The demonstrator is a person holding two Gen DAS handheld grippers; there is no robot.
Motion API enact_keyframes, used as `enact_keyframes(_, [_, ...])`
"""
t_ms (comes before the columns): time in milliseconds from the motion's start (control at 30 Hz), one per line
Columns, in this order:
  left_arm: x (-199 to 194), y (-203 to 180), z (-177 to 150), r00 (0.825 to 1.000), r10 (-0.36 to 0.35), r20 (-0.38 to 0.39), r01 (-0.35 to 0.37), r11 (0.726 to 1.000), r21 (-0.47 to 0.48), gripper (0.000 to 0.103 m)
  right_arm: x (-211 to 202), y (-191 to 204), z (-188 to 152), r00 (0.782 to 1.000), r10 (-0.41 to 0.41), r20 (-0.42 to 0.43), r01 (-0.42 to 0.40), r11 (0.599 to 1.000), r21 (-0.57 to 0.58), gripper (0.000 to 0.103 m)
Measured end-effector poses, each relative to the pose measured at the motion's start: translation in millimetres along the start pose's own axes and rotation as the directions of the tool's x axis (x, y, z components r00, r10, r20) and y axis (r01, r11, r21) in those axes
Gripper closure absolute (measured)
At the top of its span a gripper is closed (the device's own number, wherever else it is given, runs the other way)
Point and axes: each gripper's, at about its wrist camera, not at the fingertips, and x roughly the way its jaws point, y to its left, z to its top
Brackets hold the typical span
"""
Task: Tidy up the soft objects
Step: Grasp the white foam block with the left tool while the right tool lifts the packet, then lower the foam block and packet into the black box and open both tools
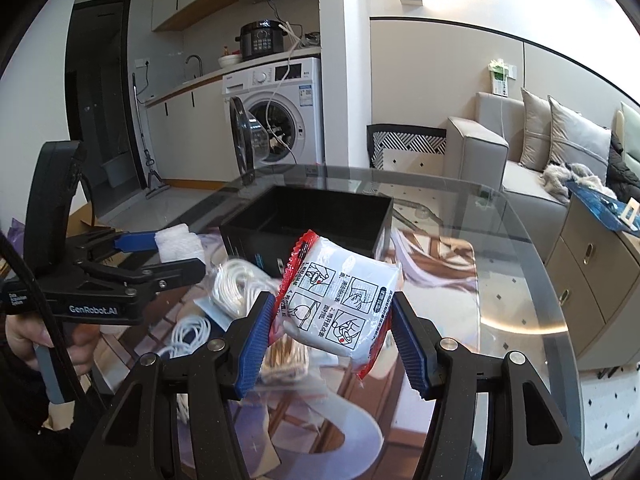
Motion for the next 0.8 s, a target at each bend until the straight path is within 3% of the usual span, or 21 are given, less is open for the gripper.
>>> enact_keyframes(267, [4.6,2.9,18.6,0.998,0.037,0.058,-0.037,0.999,0.001,0.013,6.8,0.5,21.3,0.998,0.05,0.045,-0.049,0.999,-0.012,0.044])
enact_keyframes(800, [32.3,10.3,46.5,0.995,0.05,0.089,-0.045,0.997,-0.056,0.013,42.1,-6.3,54.9,0.995,0.086,0.06,-0.084,0.996,-0.036,0.044])
